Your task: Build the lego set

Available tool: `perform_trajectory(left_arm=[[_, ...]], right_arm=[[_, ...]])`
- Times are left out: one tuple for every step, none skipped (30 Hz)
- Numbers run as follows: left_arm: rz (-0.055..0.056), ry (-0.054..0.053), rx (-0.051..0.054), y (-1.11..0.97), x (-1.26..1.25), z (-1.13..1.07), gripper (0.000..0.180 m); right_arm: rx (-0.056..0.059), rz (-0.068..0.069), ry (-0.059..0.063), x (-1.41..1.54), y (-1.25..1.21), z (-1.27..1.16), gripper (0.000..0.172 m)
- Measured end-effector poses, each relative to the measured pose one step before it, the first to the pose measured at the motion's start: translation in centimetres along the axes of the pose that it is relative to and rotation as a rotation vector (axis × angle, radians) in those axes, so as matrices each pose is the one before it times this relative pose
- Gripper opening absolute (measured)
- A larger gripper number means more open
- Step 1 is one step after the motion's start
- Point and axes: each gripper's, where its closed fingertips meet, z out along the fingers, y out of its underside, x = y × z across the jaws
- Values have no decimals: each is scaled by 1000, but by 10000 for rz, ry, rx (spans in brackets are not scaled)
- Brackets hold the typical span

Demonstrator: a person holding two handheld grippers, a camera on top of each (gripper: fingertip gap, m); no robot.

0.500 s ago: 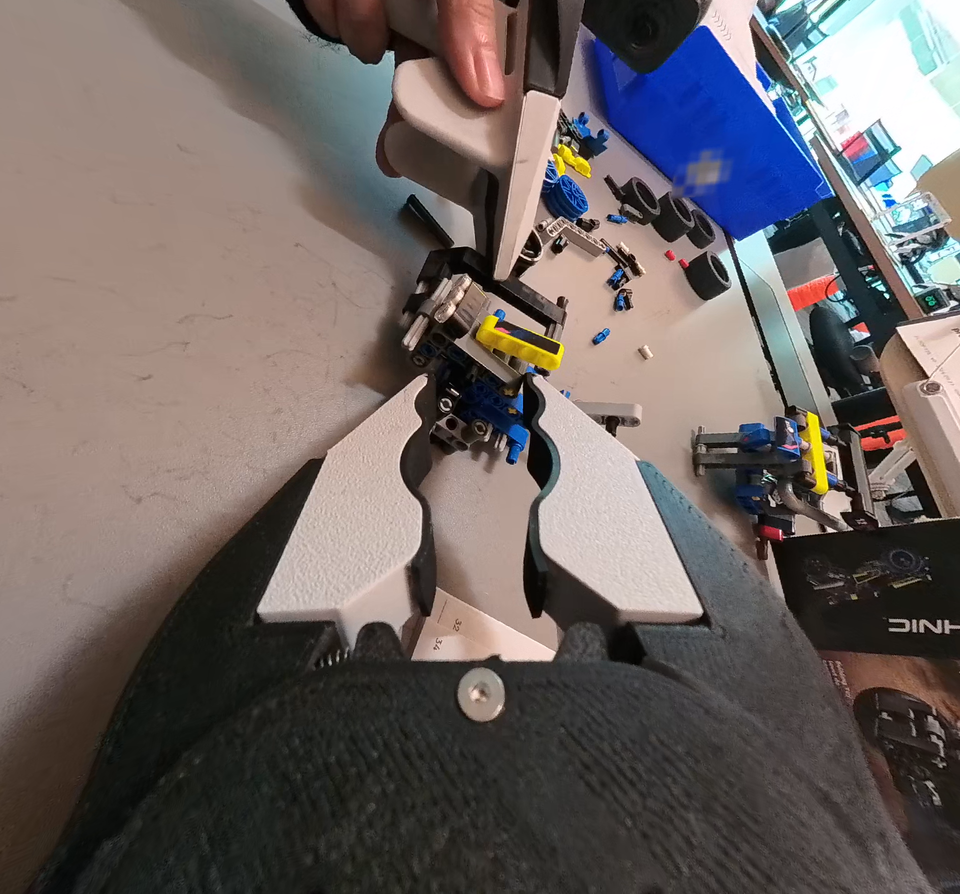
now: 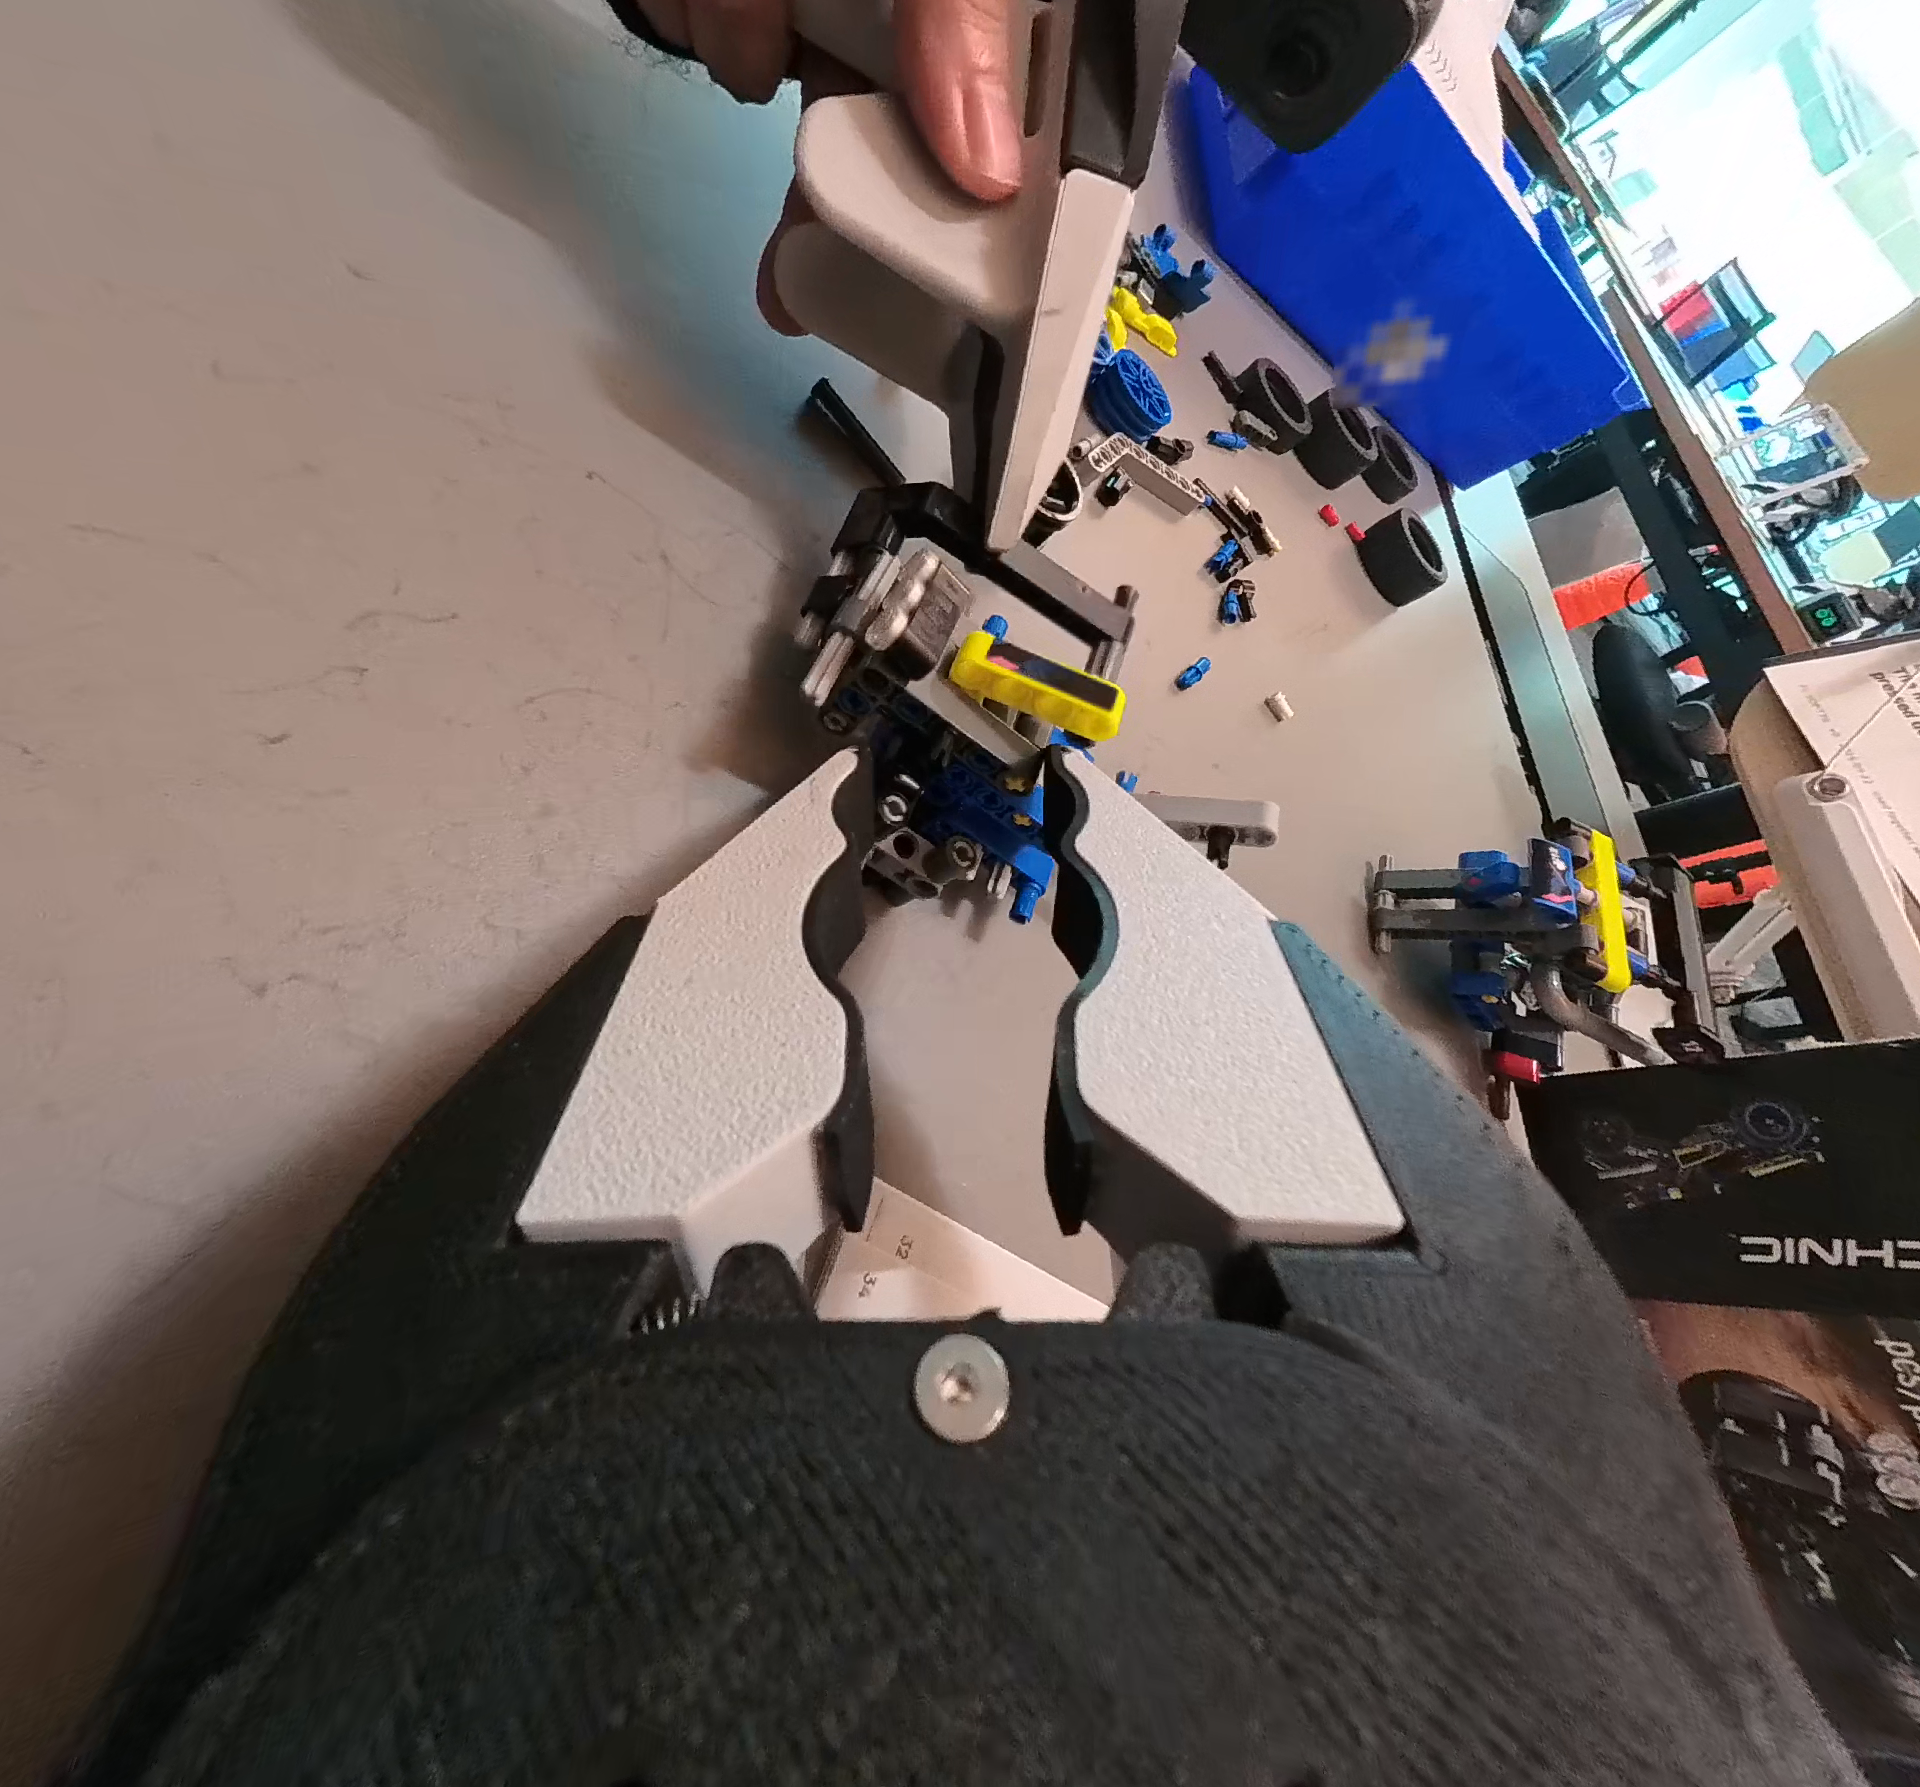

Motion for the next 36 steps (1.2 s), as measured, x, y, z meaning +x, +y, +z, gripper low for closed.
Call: perform_trajectory(left_arm=[[4,7,-10,7,19,2,5],[7,3,-11,2,16,-10,5],[5,2,0,-5,17,-7,5],[2,6,5,-12,24,-4,5],[6,2,-1,0,21,0,5],[10,0,-3,2,2,-6,5],[3,10,-1,1,12,-1,5],[-9,15,4,-15,13,3,5],[-7,10,3,6,-3,-4,5],[3,1,-5,6,-1,-3,5],[5,-6,-7,16,-17,7,5],[0,-6,-3,18,-26,0,4],[-5,12,-2,14,12,-2,4],[-4,24,-2,10,32,10,4],[0,11,-2,14,7,-3,4],[7,4,4,-9,-3,-5,4],[12,16,5,-4,32,-8,4],[16,19,4,-14,29,-12,4],[21,4,4,-22,18,-3,4],[29,-8,0,-22,14,-13,4],[28,-6,1,-19,20,-4,4],[16,-1,5,-34,35,4,4],[2,11,2,-36,53,10,4],[0,25,-15,-30,79,28,4],[28,35,-59,37,113,35,4],[69,44,-115,117,151,51,4],[83,32,-129,121,153,44,4],[70,17,-104,75,133,45,4],[63,-10,-82,26,77,43,4],[42,-38,-39,-39,28,14,4],[4,-19,11,-102,22,-20,4],[-6,17,6,-86,67,-8,4],[-27,44,2,-65,52,6,4],[-77,73,33,-94,49,14,4],[-90,94,12,-45,16,26,4],[-83,80,-33,10,-49,39,4]], right_arm=[[-16,-45,24,18,17,3,30],[-12,-40,20,8,12,5,30],[-2,-16,12,4,0,16,30],[-7,-2,11,13,13,8,30],[0,-1,2,-2,7,4,30],[4,5,1,-2,-6,3,30],[5,7,1,5,-1,3,30],[2,-1,5,12,7,-8,30],[1,-11,3,-1,-2,5,30],[3,-7,2,-8,0,-3,30],[0,-4,3,1,7,4,30],[-5,0,1,2,7,-4,30],[-6,5,-2,2,-2,0,30],[-8,0,-3,-12,5,-6,30],[-7,-11,1,1,3,-5,30],[-2,-11,4,-2,-10,-1,30],[-1,2,-1,-2,2,-1,30],[-3,5,-2,4,7,7,30],[-1,-3,2,-3,-5,-1,30],[-4,-6,3,-1,2,-12,30],[-1,3,7,10,-2,8,30],[9,26,3,13,17,-3,30],[4,30,6,17,21,2,30],[-12,11,14,40,30,-13,30],[-21,-10,14,33,22,-19,30],[-6,-9,7,11,-1,5,30],[-3,-4,11,-7,2,38,30],[1,-9,22,-3,-17,41,30],[3,-18,23,10,-10,33,30],[2,-4,25,18,5,10,30],[0,9,15,29,13,0,30],[13,39,13,40,17,-4,30],[13,57,-1,29,7,-3,30],[4,44,15,37,16,-14,30],[11,24,2,20,7,-6,30],[15,31,-7,2,1,-2,30]])
